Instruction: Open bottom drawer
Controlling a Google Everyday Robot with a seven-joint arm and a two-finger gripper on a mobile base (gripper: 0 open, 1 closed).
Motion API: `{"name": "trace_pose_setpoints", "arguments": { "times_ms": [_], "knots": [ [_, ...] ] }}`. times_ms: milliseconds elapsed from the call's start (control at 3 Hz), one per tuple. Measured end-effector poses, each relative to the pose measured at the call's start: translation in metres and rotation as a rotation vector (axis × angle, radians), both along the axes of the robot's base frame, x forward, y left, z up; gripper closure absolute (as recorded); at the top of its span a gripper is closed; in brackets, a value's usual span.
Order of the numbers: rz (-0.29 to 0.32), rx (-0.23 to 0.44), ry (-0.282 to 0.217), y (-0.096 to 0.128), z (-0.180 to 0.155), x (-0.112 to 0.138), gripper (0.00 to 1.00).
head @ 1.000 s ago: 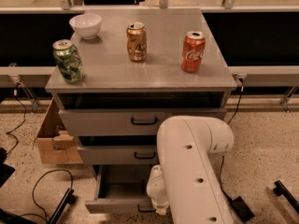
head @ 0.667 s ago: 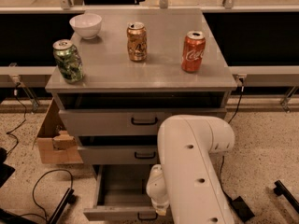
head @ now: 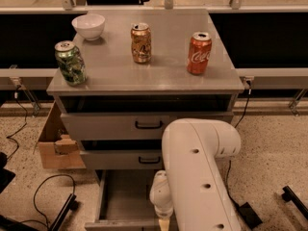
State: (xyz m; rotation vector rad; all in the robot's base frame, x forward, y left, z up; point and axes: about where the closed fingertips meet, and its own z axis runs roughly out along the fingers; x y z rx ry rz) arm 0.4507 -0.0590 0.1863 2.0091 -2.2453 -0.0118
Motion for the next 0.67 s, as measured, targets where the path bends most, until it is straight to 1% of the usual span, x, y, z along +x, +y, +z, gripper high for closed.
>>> {"name": "trace_pose_setpoints", "arguments": {
  "times_ms": [333, 667],
  "knots": [
    [0.000, -0.001, 0.003, -0.0007, -0.0011, -0.0017, 0.00],
    [0.000, -0.001, 0.003, -0.0007, -0.0012, -0.0017, 0.00]
  ]
}}
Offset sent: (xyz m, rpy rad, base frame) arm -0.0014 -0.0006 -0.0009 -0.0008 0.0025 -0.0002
